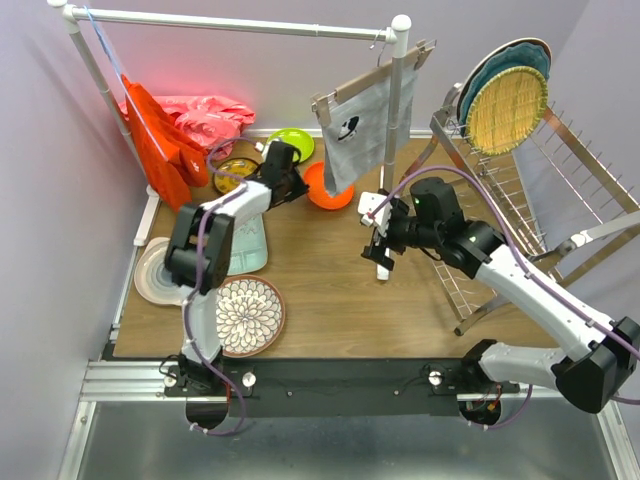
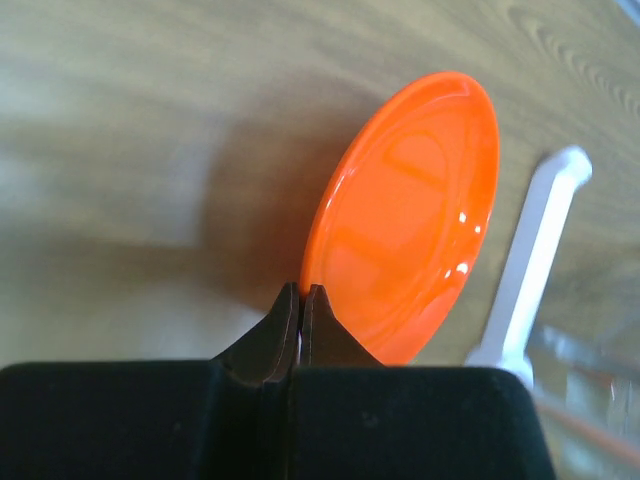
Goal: Load the plates into the dish rack
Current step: Grab a plate with the left arm, then pass the plate from the left arm to the right
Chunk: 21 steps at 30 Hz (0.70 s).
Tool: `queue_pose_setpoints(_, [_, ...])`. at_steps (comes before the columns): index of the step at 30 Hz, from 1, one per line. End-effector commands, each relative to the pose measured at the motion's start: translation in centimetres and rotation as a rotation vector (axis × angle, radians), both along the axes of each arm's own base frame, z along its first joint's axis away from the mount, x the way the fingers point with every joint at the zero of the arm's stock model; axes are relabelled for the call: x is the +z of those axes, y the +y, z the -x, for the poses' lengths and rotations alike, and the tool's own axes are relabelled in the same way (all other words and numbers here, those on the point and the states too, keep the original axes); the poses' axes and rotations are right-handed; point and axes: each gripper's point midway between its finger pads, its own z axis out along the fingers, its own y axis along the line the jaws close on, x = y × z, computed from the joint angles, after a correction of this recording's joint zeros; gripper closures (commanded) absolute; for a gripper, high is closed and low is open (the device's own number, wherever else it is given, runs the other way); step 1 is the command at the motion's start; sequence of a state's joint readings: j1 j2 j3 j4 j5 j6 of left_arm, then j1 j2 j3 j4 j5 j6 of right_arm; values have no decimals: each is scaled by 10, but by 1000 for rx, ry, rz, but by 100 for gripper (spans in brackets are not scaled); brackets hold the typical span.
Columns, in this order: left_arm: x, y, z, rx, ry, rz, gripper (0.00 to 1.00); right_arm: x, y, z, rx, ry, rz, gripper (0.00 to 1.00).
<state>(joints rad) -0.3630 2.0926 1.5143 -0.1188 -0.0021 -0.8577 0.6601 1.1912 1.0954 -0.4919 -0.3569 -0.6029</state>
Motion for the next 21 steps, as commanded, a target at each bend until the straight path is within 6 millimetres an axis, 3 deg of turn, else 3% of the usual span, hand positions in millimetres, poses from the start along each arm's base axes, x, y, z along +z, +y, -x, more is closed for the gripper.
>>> queue_pose_setpoints(1, [61,21,52,-42,-66,47,100,2,7,6,128,-88,14,0])
queue_pose_setpoints(7, [75,30,132,-88,-5,143,100,4,29,1,201,-119,38,1])
queue_pose_setpoints(14, [89,30,192,-155,37,235,100,2,68,18,334,-295,149,2])
queue_pose_setpoints(18, [89,36,217,-214,57,193,100,39,84,21,306,-329,60,2])
queue_pose_setpoints(19, [98,38,222,-245,17,179,100,47,87,17,265,-309,38,1])
queue_pose_setpoints(20, [103,38,226,-272,-4,168,100,79,91,13,185,-274,-48,1])
queue_pose_setpoints(21, [107,40,230,-318,-45,127,100,91,89,4,106,-263,-74,0])
